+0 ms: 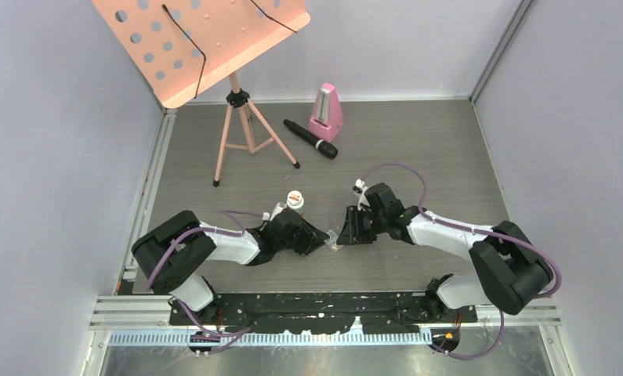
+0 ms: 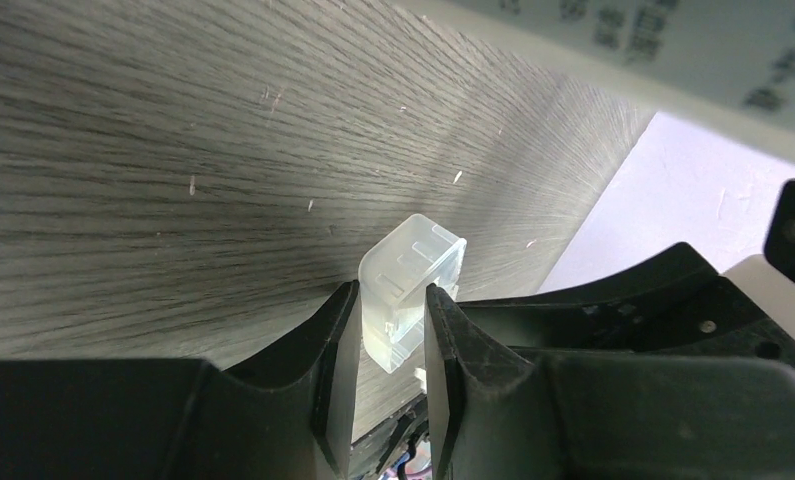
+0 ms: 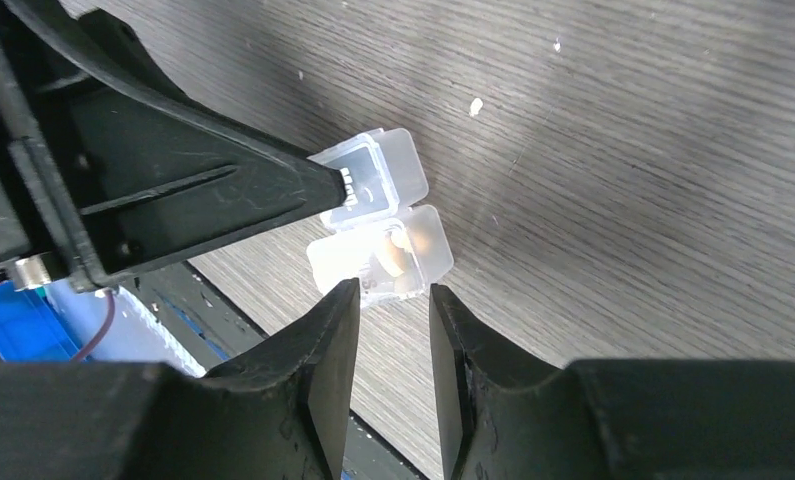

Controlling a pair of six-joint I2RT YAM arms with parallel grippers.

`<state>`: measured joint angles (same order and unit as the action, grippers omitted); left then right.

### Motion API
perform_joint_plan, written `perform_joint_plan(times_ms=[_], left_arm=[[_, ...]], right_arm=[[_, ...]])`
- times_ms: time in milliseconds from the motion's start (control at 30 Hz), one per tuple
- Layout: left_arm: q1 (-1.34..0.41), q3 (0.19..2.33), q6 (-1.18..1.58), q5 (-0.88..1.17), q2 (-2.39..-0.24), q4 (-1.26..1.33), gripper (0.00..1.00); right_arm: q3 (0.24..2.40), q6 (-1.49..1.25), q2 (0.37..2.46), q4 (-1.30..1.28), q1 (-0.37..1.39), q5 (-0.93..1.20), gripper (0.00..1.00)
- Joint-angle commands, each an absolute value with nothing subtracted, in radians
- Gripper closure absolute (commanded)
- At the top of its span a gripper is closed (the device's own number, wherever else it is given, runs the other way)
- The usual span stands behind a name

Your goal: Sort the pills into containers

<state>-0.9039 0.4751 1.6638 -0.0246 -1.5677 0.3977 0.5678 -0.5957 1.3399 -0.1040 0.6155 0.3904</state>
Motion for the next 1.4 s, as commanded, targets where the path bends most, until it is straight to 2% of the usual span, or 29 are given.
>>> perform_joint_plan(times_ms=[0, 533, 933, 1200, 1367], left_arm=[[-0.911, 0.474, 1.652, -0.037, -1.603, 0.284, 0.77], [-0.911, 0.473, 1.654, -0.031, -1.606, 0.277, 0.78], [-0.911, 0.492, 1.649, -0.021, -1.607, 0.206, 0.79], [-0.913, 0.508, 1.649, -0.006, -1.621, 0.138, 0.8], [-0.913, 0.519, 1.636, -0.006, -1.604, 0.135, 0.81]], right_arm=[[0.625, -0.548, 1.39, -0.109, 0.643, 0.376, 0.61], [0.666, -0.59, 1.462, -0.213, 0.722, 0.125, 0.56], [0.712, -0.659, 1.555, -0.375, 0.845, -0.126, 0.64], [0.701, -0.733, 1.629, -0.424, 0.889, -0.254, 0.65], [0.703, -0.772, 1.592, -0.433, 0.891, -0.304, 0.63]])
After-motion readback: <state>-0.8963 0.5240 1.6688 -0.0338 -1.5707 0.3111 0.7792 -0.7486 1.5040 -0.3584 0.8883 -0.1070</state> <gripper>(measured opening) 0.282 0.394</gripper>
